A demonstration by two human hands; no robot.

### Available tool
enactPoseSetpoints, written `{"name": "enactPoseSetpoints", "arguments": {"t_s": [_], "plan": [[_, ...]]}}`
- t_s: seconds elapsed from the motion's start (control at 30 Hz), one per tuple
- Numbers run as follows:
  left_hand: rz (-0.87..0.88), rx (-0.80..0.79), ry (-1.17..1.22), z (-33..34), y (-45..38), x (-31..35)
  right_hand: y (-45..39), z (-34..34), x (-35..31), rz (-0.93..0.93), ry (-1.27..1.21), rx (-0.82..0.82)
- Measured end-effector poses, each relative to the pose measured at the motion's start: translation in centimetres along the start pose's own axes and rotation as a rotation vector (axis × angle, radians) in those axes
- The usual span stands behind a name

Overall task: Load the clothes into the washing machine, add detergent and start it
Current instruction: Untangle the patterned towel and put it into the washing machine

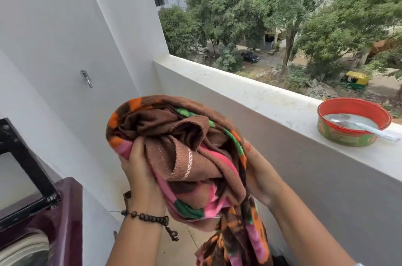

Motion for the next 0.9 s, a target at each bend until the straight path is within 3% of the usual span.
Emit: {"name": "enactPoseSetpoints", "arguments": {"t_s": [0.07, 0.13, 0.23, 0.33, 0.4, 0.5, 0.63, 0.67, 0.73, 0.9], "plan": [[0.007, 0.091, -0.007, 0.1, 0.4, -0.4, 0.3, -0.2, 0.3, 0.088, 0.101, -0.064], [0.026, 0.117, -0.03, 0.7, 1.4, -1.0, 0.5, -0.1, 0.4, 0.135, 0.348, 0.001], [0.017, -0.033, -0.116, 0.6, 2.4, -2.4, 0.3, -0.5, -0.1, 0.074, 0.481, 0.147], [-0.178, -0.219, -0.249, -2.2, 2.2, -2.9, 0.2, -1.4, -2.1, -0.049, 0.638, 0.187], [-0.28, -0.304, -0.419, -4.6, 2.2, -2.3, 0.2, -1.8, -4.1, -0.095, 0.88, 0.195], [-0.161, -0.407, -0.713, -5.7, 2.3, 0.6, -0.2, -1.2, -6.0, -0.093, 1.282, 0.044], [0.103, -0.84, -1.433, -1.4, 3.5, 2.4, -1.7, 1.7, -5.2, -0.102, 1.75, -0.269], [0.162, -0.936, -1.567, -0.1, 3.9, 1.9, -2.1, 2.4, -4.8, -0.096, 1.772, -0.33], [0.236, -1.02, -1.613, 1.8, 4.7, 0.6, -2.5, 3.2, -4.8, -0.081, 1.716, -0.387], [0.217, -0.835, -1.322, 2.2, 2.8, -0.3, -1.9, 1.7, -5.8, -0.041, 1.282, -0.209]]}}
Point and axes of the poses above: each hand's wrist, its own y-axis away from the middle knuckle, its own z-axis out of the palm, x = y × z, the point moved 1 cm from there along -y, towards the middle knuckle, and after that the axes turned 2 degrees about -x, right-handed, at the moved point
